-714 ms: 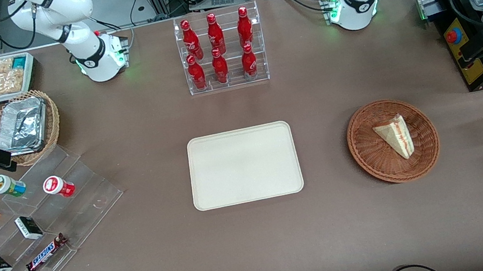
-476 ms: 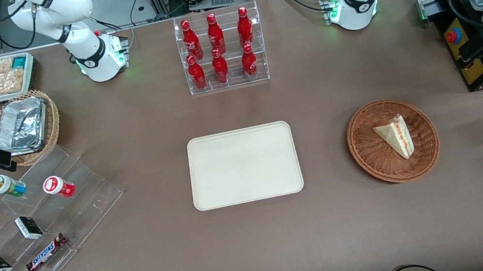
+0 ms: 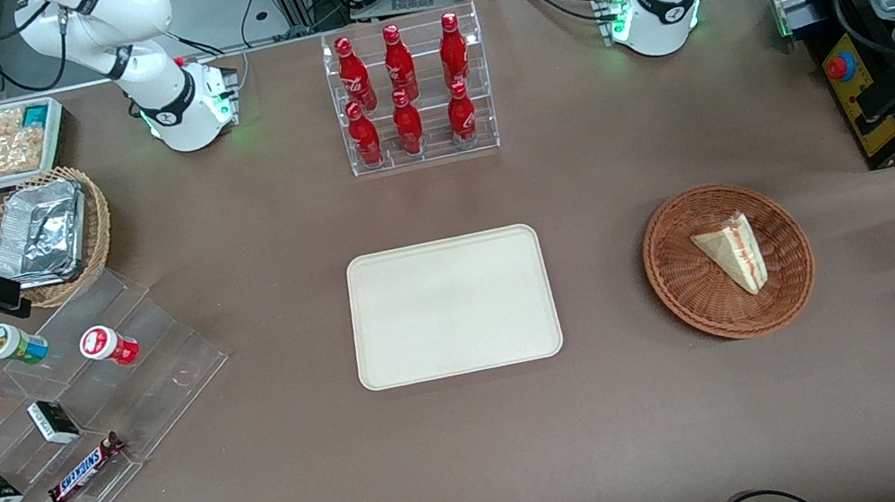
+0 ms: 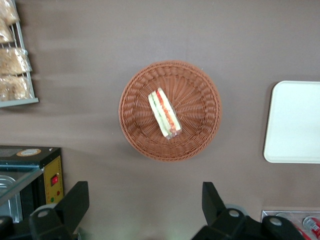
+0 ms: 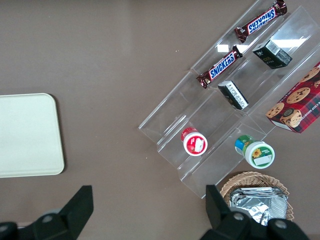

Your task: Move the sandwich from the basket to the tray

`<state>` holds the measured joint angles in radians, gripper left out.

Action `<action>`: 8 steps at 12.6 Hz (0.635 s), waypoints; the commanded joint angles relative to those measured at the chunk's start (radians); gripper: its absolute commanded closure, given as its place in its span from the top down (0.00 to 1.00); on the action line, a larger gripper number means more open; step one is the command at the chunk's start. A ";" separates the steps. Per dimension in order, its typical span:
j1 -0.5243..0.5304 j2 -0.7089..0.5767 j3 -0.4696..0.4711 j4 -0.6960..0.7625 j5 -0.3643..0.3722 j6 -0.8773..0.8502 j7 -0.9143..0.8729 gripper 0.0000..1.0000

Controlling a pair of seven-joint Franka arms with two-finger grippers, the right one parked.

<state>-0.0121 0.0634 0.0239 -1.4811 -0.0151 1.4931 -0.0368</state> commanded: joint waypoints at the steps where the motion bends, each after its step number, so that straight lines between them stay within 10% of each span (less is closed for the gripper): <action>1: -0.005 -0.031 0.007 -0.131 0.010 0.093 0.009 1.00; 8: 0.001 -0.111 0.017 -0.491 0.004 0.402 -0.113 1.00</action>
<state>-0.0083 0.0429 0.0380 -1.8161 -0.0151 1.7933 -0.1097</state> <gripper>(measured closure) 0.000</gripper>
